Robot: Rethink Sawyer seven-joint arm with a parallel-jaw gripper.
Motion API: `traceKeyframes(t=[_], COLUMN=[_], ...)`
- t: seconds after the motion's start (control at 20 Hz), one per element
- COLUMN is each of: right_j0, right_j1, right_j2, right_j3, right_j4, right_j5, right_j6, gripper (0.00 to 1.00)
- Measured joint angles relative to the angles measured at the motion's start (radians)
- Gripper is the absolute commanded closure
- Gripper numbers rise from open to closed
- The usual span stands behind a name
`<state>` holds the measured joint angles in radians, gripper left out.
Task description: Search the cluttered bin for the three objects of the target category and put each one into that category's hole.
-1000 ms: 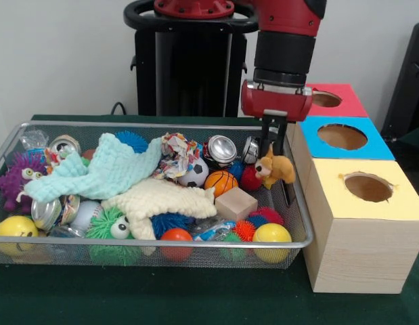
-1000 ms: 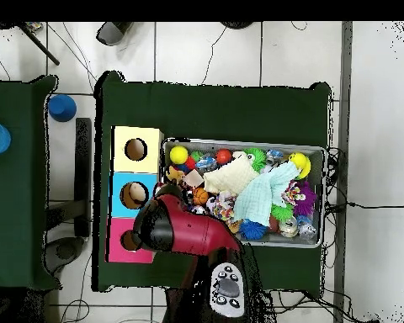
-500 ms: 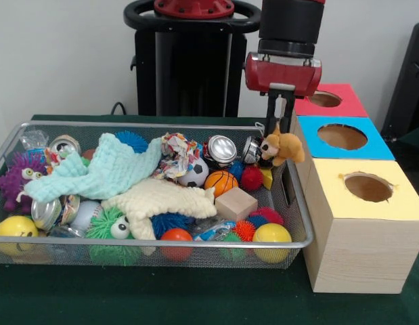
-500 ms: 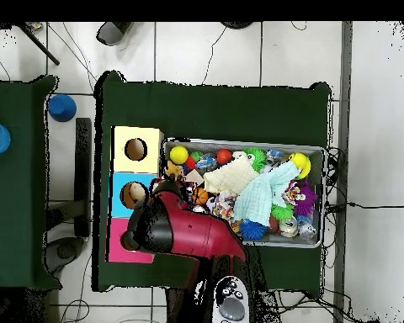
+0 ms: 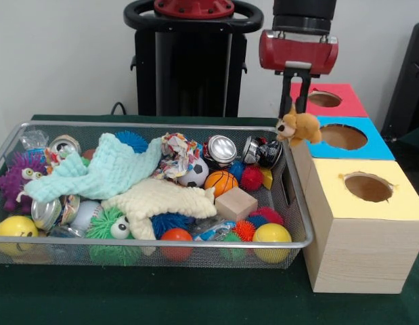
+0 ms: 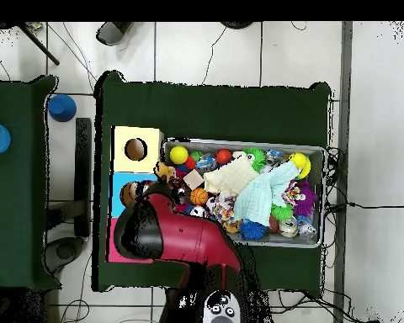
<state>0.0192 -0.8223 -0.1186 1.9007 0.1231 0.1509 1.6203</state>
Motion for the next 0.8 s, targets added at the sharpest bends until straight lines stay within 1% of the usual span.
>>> traceKeyframes(t=[0.15,0.3,0.35,0.8], right_j0=[0.033,0.049,0.06,0.091], right_j1=[-0.025,-0.038,-0.05,-0.074], right_j2=[-0.009,-0.014,-0.018,-0.024], right_j3=[0.014,0.026,0.04,0.094], right_j4=[0.005,0.006,0.007,0.009], right_j5=[0.019,0.026,0.031,0.033], right_j6=[0.0,0.0,0.0,0.0], gripper=[1.0,1.0,1.0,1.0])
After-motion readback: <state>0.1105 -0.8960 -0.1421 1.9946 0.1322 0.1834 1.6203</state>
